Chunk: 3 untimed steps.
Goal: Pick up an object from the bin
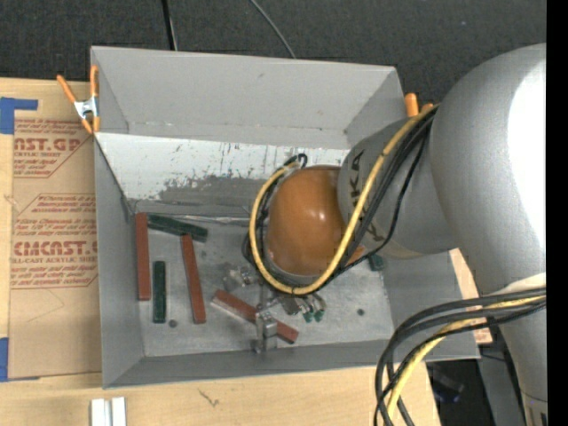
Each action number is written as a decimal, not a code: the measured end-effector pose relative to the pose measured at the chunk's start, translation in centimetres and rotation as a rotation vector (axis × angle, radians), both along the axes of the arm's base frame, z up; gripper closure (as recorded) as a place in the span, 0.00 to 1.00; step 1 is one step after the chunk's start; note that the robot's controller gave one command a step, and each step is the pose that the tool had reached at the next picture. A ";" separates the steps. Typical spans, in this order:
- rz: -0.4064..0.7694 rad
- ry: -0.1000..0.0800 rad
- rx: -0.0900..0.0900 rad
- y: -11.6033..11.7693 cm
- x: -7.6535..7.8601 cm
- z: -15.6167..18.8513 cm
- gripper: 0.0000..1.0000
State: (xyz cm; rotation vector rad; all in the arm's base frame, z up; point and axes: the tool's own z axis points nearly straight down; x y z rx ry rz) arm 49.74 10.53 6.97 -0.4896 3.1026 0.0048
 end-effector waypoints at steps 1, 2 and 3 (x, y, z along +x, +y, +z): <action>-0.128 0.001 -0.001 2.9 -0.6 0.4 1.00; -0.128 0.001 -0.001 2.9 -0.6 0.4 1.00; -0.112 -0.002 -0.002 6.2 1.2 15.3 1.00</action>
Offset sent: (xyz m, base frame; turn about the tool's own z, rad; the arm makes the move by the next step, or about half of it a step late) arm 0.0000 0.0000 0.0000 0.0000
